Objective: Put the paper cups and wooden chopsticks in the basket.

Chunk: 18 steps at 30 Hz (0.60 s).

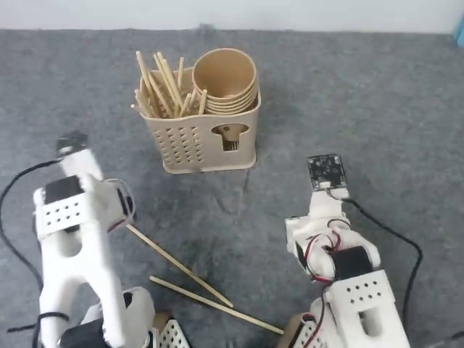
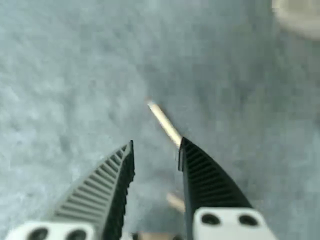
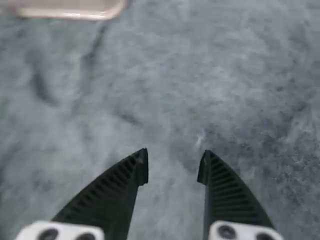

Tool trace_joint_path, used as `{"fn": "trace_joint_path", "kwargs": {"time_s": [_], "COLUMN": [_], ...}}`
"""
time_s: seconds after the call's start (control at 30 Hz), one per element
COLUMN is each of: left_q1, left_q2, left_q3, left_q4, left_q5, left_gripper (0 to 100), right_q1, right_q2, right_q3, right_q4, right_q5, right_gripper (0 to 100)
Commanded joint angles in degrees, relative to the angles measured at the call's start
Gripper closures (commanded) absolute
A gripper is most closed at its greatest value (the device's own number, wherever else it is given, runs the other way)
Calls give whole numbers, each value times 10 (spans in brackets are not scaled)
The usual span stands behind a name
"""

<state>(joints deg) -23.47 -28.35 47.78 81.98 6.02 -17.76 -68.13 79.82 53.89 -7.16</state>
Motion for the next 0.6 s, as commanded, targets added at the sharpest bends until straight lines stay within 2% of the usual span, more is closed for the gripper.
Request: {"fn": "trace_joint_path", "kwargs": {"time_s": [0.0, 0.07, 0.27, 0.4, 0.57], "left_q1": [40, 55, 110, 113, 113], "left_q2": [-19, -19, -19, 2, 135], "left_q3": [-13, 12, 115, 117, 68], "left_q4": [2, -34, -159, -169, -169], "left_q5": [-9, -6, 75, 100, 131], "left_gripper": [863, 863, 863, 863, 863], "right_q1": [29, 30, 27, 26, 26], "right_q2": [-11, -9, -8, -8, -8], "right_q3": [44, 40, 13, 12, 12], "right_q4": [-102, -95, -41, -38, -38], "right_q5": [40, 47, 50, 50, 51], "right_gripper": [822, 822, 822, 822, 820]}}
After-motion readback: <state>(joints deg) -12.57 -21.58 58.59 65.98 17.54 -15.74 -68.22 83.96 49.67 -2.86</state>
